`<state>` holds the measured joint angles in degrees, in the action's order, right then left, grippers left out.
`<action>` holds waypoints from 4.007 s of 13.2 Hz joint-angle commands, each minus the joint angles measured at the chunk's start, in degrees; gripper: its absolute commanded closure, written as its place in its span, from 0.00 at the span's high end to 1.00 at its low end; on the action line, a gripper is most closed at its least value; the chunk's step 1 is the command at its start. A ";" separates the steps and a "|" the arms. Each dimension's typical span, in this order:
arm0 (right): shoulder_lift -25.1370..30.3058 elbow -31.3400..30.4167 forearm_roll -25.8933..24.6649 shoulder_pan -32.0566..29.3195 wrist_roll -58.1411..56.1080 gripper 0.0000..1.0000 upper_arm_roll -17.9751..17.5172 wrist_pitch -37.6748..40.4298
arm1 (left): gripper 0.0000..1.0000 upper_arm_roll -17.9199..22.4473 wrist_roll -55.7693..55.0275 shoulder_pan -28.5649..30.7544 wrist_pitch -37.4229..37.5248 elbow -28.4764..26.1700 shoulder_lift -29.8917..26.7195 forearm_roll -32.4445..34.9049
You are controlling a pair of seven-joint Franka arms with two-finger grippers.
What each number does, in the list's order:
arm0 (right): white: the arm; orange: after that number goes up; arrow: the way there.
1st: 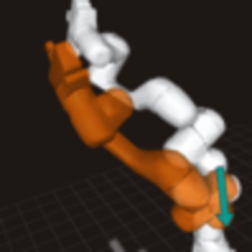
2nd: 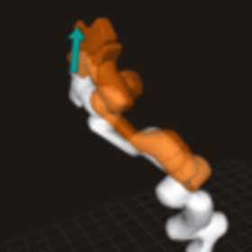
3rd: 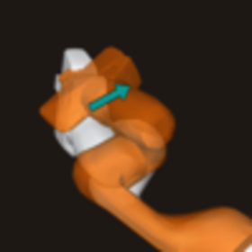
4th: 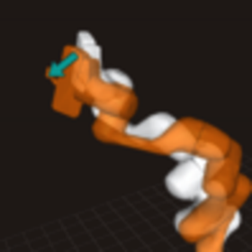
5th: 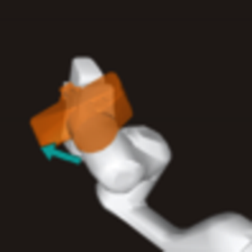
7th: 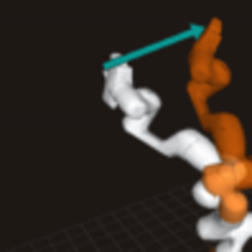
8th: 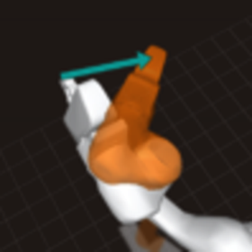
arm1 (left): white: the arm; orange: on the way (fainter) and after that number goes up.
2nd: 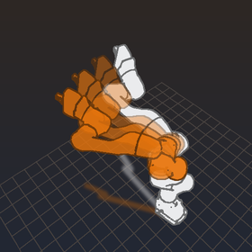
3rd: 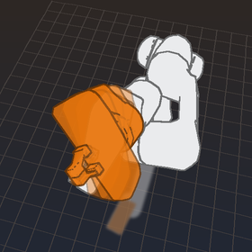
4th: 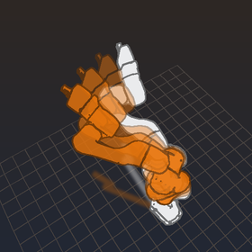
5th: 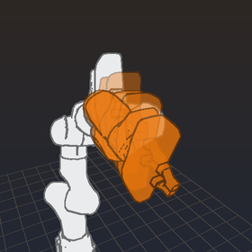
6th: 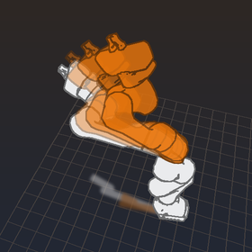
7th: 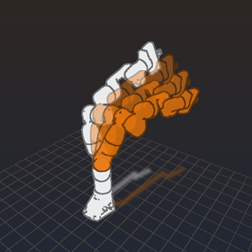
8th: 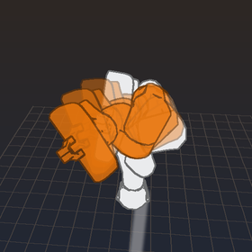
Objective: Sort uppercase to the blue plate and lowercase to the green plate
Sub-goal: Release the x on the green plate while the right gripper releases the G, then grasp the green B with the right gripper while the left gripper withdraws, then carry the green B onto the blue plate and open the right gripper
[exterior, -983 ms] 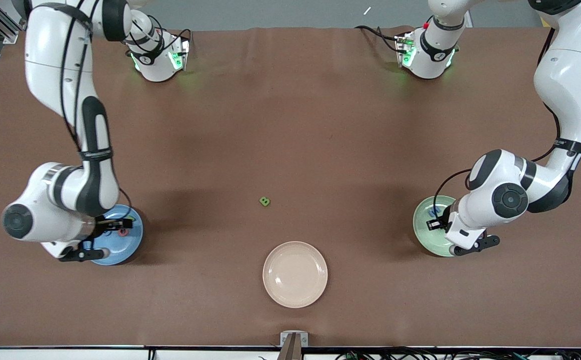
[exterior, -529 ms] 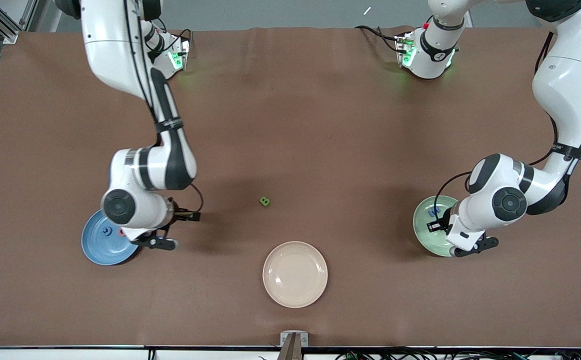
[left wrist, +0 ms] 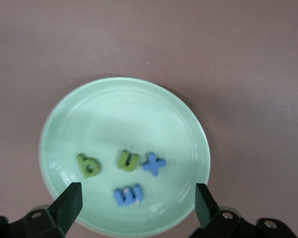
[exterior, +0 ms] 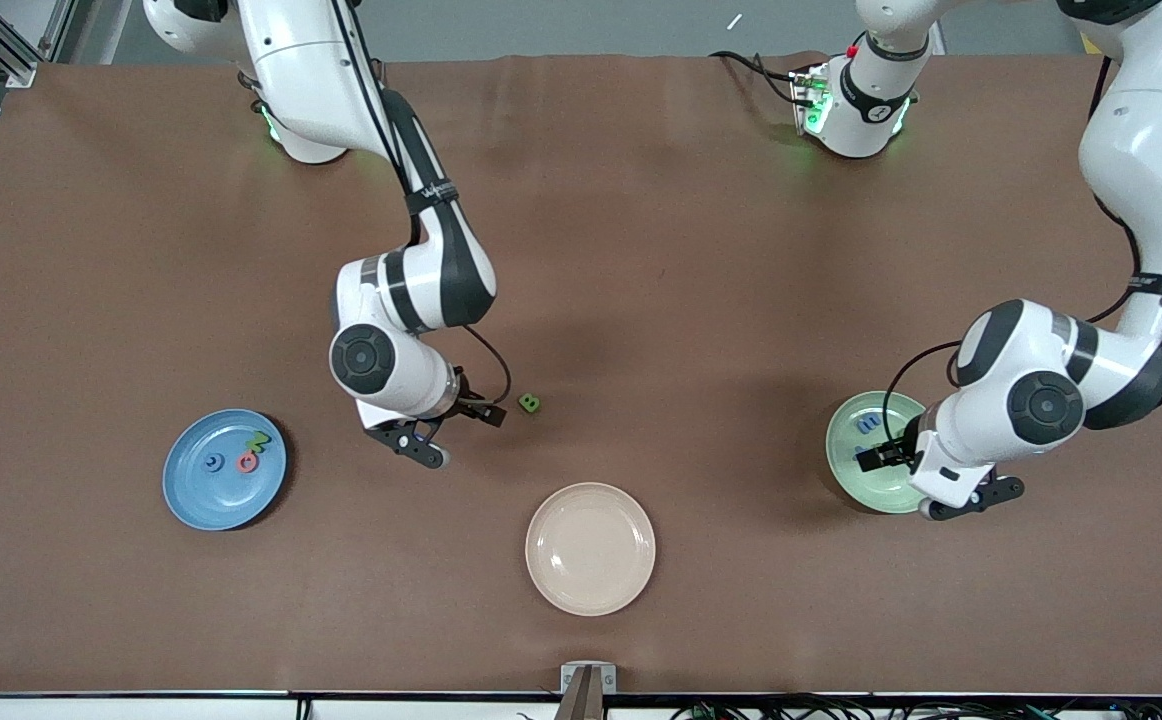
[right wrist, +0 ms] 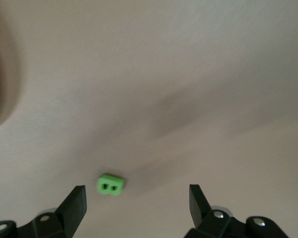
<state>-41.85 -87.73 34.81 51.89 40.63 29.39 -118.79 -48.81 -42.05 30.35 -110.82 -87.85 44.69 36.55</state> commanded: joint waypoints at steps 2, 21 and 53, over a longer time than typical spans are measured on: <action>-2.53 -1.04 2.98 0.85 9.62 0.92 -4.15 -8.62 | 1.00 -5.23 11.08 -0.12 12.64 10.23 -1.18 0.98; -5.52 -2.80 2.37 4.54 11.84 0.26 -4.96 -13.84 | 1.00 31.38 25.26 -24.00 19.33 6.32 -33.57 -29.57; -4.47 5.18 -0.80 -29.47 -70.95 0.91 8.40 4.71 | 1.00 45.47 36.42 -31.94 22.06 -7.60 -51.28 -38.22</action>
<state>-47.68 -84.78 35.00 23.60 -28.91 37.90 -115.06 -3.19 -5.08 -1.91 -88.59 -95.32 -6.16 -0.84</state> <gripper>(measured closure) 0.256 0.000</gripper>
